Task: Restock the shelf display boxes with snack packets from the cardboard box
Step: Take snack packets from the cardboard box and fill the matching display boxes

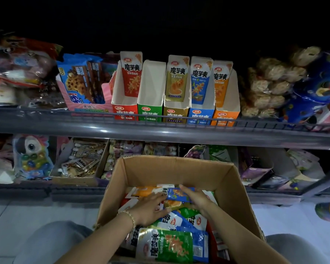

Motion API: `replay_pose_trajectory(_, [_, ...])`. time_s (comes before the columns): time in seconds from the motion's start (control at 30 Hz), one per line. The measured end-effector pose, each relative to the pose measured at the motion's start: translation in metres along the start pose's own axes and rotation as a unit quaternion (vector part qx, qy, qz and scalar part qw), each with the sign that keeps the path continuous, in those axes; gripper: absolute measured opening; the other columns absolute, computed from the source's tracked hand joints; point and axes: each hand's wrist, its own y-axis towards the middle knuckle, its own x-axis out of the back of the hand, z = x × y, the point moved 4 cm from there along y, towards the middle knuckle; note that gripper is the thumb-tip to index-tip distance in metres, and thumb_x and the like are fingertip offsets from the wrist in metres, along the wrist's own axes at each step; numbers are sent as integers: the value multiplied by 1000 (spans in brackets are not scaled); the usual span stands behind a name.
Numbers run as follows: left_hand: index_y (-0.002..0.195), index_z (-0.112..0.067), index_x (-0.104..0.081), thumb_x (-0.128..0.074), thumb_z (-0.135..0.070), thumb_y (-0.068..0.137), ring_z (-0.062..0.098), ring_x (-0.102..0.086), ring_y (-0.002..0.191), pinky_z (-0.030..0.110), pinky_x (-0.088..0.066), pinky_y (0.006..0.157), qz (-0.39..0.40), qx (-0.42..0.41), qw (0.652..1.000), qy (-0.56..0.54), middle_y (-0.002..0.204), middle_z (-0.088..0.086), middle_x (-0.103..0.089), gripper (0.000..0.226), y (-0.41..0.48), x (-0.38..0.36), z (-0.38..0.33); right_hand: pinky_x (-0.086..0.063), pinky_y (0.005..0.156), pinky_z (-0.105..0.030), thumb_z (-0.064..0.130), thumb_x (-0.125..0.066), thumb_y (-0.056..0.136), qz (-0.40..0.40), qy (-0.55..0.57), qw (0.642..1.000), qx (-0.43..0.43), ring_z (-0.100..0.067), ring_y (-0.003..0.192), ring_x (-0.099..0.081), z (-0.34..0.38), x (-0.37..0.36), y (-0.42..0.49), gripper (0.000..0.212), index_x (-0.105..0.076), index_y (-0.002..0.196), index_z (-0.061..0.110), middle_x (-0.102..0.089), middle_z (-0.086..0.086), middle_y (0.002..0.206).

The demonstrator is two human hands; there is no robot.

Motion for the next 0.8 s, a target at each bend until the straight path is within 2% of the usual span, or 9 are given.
replay_pose_trajectory(0.1, [150, -30, -18, -29, -61, 94, 15, -7, 146, 37, -10, 118, 2, -35, 999, 22, 158, -6, -13, 65, -8, -3, -10, -56, 66, -27, 19, -75, 80, 0, 16, 1000, -10, -18, 98, -61, -3, 10, -1, 40, -53, 113, 14, -62, -2, 108])
replay_pose_trajectory(0.17, [149, -27, -21, -32, -57, 96, 15, -18, 142, 36, -19, 116, -16, -45, 999, -20, 155, -3, -21, 62, -13, 0, -13, -58, 64, -27, 10, -79, 75, -9, 0, 1000, -22, -18, 91, -64, -5, 18, 0, 44, -57, 113, 10, -67, -4, 104])
replay_pose_trajectory(0.23, [151, -26, -15, -30, -58, 95, 16, -10, 145, 37, -13, 119, -51, -17, 996, -67, 158, -5, -11, 65, -15, 8, -11, -58, 61, -27, 5, -79, 72, -2, -6, 1000, -28, -18, 85, -67, -5, 25, -2, 45, -58, 111, 9, -68, -6, 101])
replay_pose_trajectory(0.3, [152, -26, -9, -20, -69, 90, 22, 3, 147, 41, -4, 119, -71, 44, 994, -72, 159, -4, -2, 77, -14, 14, -1, -58, 67, -30, 0, -78, 72, 19, -26, 999, -28, -19, 83, -68, -5, 29, -11, 39, -59, 104, 11, -70, -7, 96])
replay_pose_trajectory(0.37, [151, -26, -13, -7, -88, 71, 26, 1, 147, 46, -7, 119, -56, 76, 992, -87, 159, -2, -9, 101, -15, 14, 9, -58, 75, -35, -2, -78, 71, 35, -61, 997, -42, -21, 88, -68, -8, 33, -19, 41, -58, 104, 12, -69, -9, 101])
replay_pose_trajectory(0.43, [151, -26, -13, -6, -88, 71, 22, 0, 147, 44, -8, 119, -15, 79, 994, -80, 159, -1, -10, 102, -14, 6, 12, -58, 78, -38, -5, -78, 69, 54, -84, 993, -58, -24, 95, -67, -12, 35, -26, 52, -53, 110, 13, -67, -10, 107])
replay_pose_trajectory(0.6, [150, -20, -22, -15, -66, 92, 15, -14, 145, 34, -14, 117, 15, 23, 997, -67, 157, -1, -18, 74, -21, -1, -16, -57, 82, -35, 3, -79, 71, 60, -83, 993, -61, -19, 95, -65, -11, 31, -42, 34, -58, 96, 13, -67, -4, 101])
replay_pose_trajectory(0.7, [143, -19, -35, -19, -62, 93, 16, -29, 138, 26, -24, 106, -32, 11, 989, -141, 151, 1, -32, 68, -32, 11, -25, -57, 75, -30, 9, -77, 75, 41, -39, 998, -20, -14, 91, -64, -1, 34, -50, 27, -62, 97, 8, -67, -8, 107])
replay_pose_trajectory(0.8, [149, -20, -21, -19, -66, 89, 14, -17, 143, 32, -17, 115, -110, 12, 979, -170, 156, -1, -19, 76, -44, 31, -28, -53, 71, -21, 26, -76, 76, 45, -37, 997, 59, -16, 98, -66, 22, 46, -67, 38, -65, 106, 8, -69, -7, 110])
